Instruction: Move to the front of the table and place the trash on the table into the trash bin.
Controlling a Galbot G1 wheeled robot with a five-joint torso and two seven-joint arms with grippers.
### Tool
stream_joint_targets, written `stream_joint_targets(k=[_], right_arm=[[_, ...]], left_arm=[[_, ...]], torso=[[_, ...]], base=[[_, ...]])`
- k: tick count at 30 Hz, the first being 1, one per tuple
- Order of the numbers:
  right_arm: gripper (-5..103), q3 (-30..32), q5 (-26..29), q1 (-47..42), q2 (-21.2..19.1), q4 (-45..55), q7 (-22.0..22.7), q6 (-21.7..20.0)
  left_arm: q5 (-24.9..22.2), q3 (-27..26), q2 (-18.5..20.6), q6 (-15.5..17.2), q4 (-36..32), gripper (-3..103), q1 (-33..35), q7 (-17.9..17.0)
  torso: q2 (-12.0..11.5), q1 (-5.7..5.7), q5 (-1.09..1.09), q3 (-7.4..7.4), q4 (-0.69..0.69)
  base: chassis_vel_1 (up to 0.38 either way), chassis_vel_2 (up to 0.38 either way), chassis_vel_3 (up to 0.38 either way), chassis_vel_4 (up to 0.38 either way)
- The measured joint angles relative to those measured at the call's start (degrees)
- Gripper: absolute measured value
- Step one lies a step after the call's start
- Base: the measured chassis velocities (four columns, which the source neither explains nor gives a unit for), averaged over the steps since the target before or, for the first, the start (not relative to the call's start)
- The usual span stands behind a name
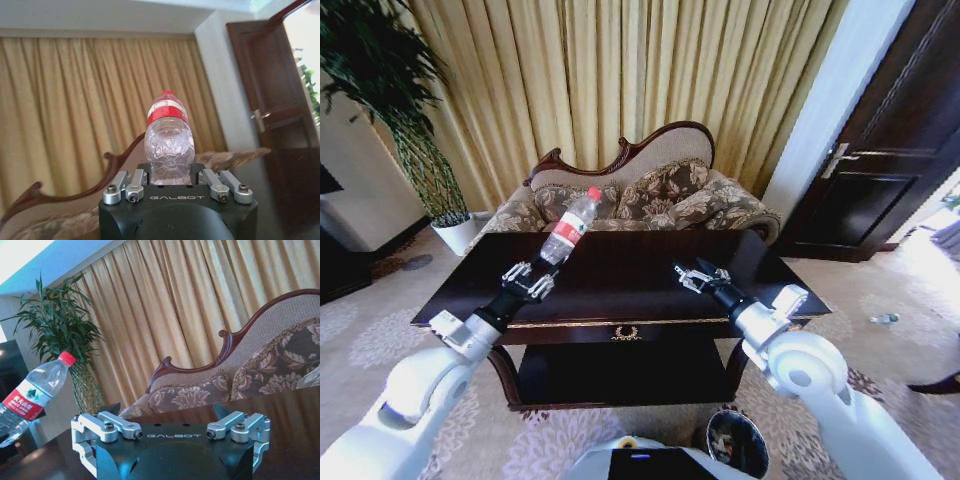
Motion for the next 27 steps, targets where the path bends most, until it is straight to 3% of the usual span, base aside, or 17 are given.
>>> stream_joint_targets(k=[5, 7, 11, 14, 19, 22, 27], right_arm=[[100, -0.26, -0.65, -0.16, 0.25, -0.47, -0.82, 0.24], [100, -0.42, -1.25, -0.46, 0.29, -0.73, -1.57, 0.43], [100, -0.42, -1.34, -0.61, -0.09, -1.14, -2.32, 0.51], [100, -0.32, -1.33, -0.67, -1.05, -2.16, -3.11, 0.69], [100, -0.59, -1.24, -0.64, -1.62, -2.78, -3.38, 0.72], [100, -2.95, -1.31, 0.85, -2.26, -4.38, -4.11, 0.73], [100, -6.09, -1.41, 3.70, -2.62, -5.56, -3.82, 0.77]], left_arm=[[-3.22, -1.15, 2.19, -0.52, 3.21, 40, -1.29, 1.91], [-11.33, -0.48, 4.71, -0.76, 6.49, 40, -4.09, 5.62], [-16.79, 0.74, 6.96, -0.60, 9.80, 40, -7.38, 9.25], [-21.37, 2.39, 11.63, -1.61, 17.27, 40, -12.67, 14.14], [-22.31, 2.69, 14.32, -2.72, 21.85, 40, -14.67, 16.95], [-23.43, 3.67, 17.12, -3.64, 25.39, 40, -16.12, 21.35], [-23.59, 4.89, 18.15, -4.06, 25.97, 40, -16.51, 24.35]], torso=[[0.00, 0.00, 0.00, 0.00, 0.00], [0.00, 0.00, 0.01, 0.00, -0.02], [0.00, 0.00, 0.00, 0.00, -0.02], [0.00, 0.01, 0.00, 0.00, -0.02], [0.00, 0.01, -0.01, 0.00, -0.01], [0.00, 0.00, 0.00, 0.00, -0.01], [0.00, 0.01, 0.00, 0.00, 0.00]], base=[[0.000, 0.000, 0.000, 0.000], [0.000, 0.000, 0.000, 0.000], [0.000, 0.000, 0.000, 0.000], [0.000, 0.000, 0.000, 0.000], [0.000, 0.000, 0.000, 0.000], [0.000, 0.000, 0.000, 0.000], [0.000, 0.000, 0.000, 0.000]])
